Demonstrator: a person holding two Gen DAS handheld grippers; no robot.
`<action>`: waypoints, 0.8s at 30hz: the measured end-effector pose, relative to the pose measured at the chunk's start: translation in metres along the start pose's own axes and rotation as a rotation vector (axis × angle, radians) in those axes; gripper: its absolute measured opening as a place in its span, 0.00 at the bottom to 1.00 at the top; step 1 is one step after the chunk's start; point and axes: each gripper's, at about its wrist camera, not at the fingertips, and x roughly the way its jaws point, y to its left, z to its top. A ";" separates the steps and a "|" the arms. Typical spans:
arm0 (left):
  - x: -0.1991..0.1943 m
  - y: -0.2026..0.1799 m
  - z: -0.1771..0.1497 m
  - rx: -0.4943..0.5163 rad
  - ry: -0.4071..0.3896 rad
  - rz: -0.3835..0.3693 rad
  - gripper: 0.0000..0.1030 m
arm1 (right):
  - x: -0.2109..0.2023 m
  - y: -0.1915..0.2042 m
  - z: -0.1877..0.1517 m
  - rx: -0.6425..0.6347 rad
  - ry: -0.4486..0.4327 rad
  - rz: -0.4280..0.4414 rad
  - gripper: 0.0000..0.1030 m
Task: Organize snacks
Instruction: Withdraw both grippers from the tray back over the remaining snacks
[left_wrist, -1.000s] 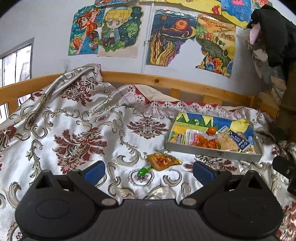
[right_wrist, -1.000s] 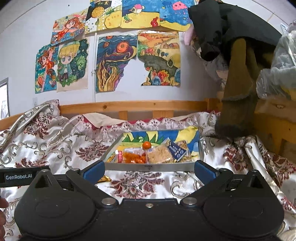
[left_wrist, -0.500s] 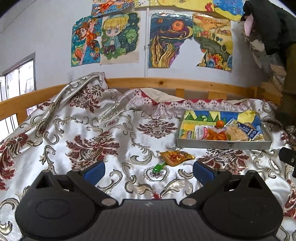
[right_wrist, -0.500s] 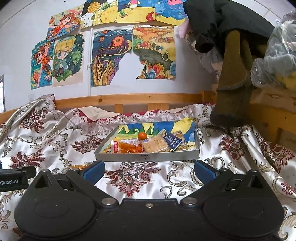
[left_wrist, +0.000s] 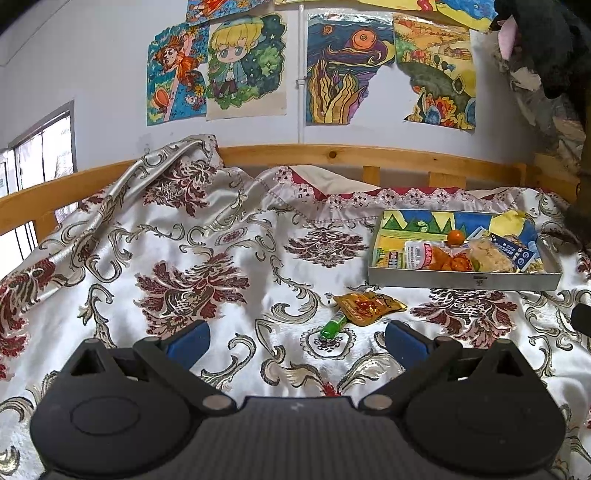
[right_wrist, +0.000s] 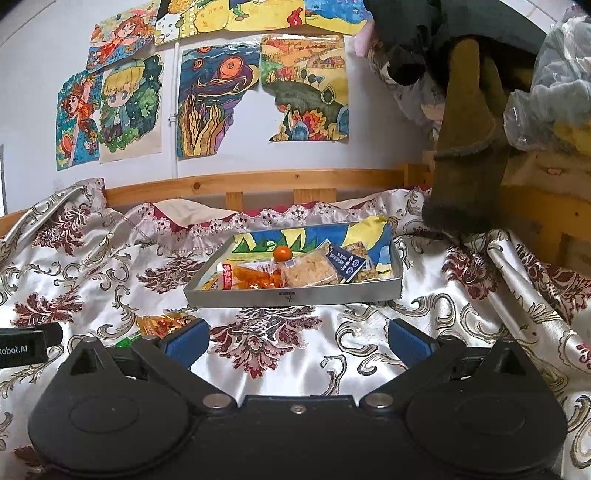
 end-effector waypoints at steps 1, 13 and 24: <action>0.002 0.001 -0.001 -0.003 0.008 0.000 1.00 | 0.002 0.000 0.000 0.001 0.002 0.002 0.99; 0.031 0.007 -0.012 -0.018 0.102 0.014 1.00 | 0.021 0.002 -0.012 0.014 0.054 0.004 0.99; 0.067 -0.004 -0.011 0.051 0.166 -0.022 1.00 | 0.038 0.006 -0.016 0.005 0.132 0.060 0.99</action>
